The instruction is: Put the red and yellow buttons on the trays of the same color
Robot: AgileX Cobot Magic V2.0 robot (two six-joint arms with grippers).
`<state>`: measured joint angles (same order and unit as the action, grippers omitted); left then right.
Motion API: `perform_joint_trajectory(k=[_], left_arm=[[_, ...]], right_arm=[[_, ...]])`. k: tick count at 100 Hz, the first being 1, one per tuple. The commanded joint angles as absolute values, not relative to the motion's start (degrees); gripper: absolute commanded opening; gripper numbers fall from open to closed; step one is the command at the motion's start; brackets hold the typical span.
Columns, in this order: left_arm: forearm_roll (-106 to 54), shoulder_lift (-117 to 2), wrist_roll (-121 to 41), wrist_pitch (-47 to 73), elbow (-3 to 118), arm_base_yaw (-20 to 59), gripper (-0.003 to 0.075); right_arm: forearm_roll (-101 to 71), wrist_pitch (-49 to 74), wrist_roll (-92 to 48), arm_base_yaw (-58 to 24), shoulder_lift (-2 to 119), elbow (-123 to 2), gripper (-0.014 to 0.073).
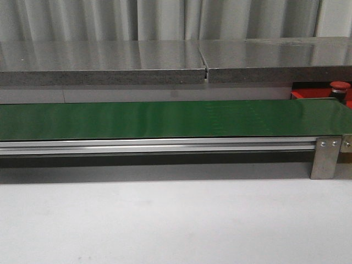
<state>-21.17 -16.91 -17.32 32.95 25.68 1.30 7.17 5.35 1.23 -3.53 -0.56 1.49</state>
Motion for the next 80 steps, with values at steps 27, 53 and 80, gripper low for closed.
perform_joint_trajectory(k=[27, 53, 80], left_arm=[[-22.6, -17.4, -17.3, 28.9, 26.7, 1.8, -0.0019], [-16.9, -13.5, -15.3, 10.0, 17.9, 1.8, -0.0019], [1.8, -3.5, 6.5, 3.7, 5.2, 1.8, -0.0019]], right_arm=[[7.9, 0.6, 1.3, -3.7, -1.4, 0.9, -0.0068], [7.9, 0.6, 1.3, -3.7, -1.4, 0.9, -0.0068], [7.9, 0.6, 1.3, -3.7, -1.4, 0.9, -0.0068]])
